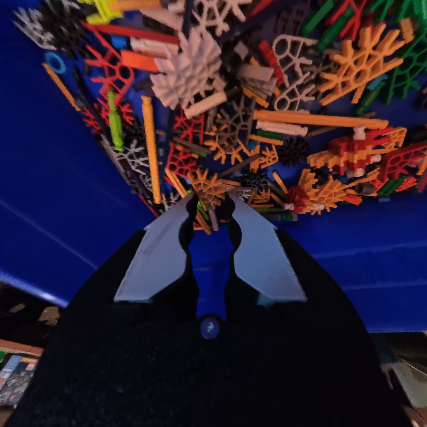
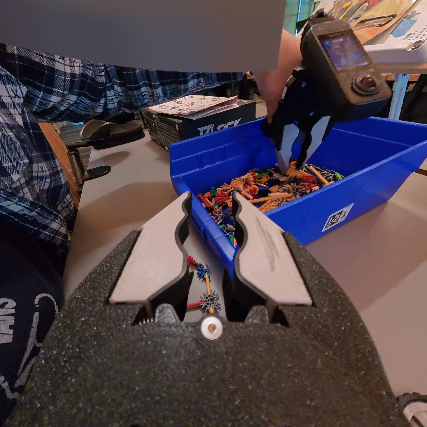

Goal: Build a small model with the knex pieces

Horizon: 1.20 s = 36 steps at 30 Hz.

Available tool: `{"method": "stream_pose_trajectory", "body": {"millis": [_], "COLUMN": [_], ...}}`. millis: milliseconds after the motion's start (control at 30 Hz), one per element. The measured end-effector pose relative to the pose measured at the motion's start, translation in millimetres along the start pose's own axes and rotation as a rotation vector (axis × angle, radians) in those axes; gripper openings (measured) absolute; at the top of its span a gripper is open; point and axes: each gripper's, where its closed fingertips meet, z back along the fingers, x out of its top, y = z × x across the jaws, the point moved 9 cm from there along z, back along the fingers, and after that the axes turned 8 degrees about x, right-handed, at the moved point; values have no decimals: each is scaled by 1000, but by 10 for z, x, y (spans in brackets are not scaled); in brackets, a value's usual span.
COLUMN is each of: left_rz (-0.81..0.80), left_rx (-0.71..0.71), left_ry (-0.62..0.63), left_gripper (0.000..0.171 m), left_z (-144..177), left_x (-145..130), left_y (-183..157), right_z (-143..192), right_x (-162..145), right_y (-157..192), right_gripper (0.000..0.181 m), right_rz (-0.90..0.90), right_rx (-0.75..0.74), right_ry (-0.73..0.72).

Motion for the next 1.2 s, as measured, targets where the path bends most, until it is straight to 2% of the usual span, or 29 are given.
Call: {"method": "stream_pose_trajectory", "body": {"millis": [233,533,600,667,767,867,1033,1200], "left_rz": [45,59,79,80,86,84,90,117], "left_rx": [64,69,79,83,59,40,13,-43], "left_ry": [-215,-298,-319,-284,-236,-172,-33,-2], "left_gripper": [22,23,38,48,41,20,10,10], "left_z": [318,430,430,411,387,318,101,-52], "left_x": [193,285,301,250,97,-47,-144,-124], "left_y": [157,211,211,191,146,96,79,100], "right_z": [-9,-19,-24,-24,-22,-27,-43,-33], "right_x": [0,1,1,3,9,14,11,21], "right_y": [-2,-8,-7,-8,-9,-6,2,-6], "right_gripper": [33,33,33,33,33,33,33,33], "right_rz": [-2,-1,-1,-1,0,-1,7,9], "right_rx": [2,0,1,1,0,3,4,-2], "right_ry": [0,0,1,0,-4,-7,1,-5]}}
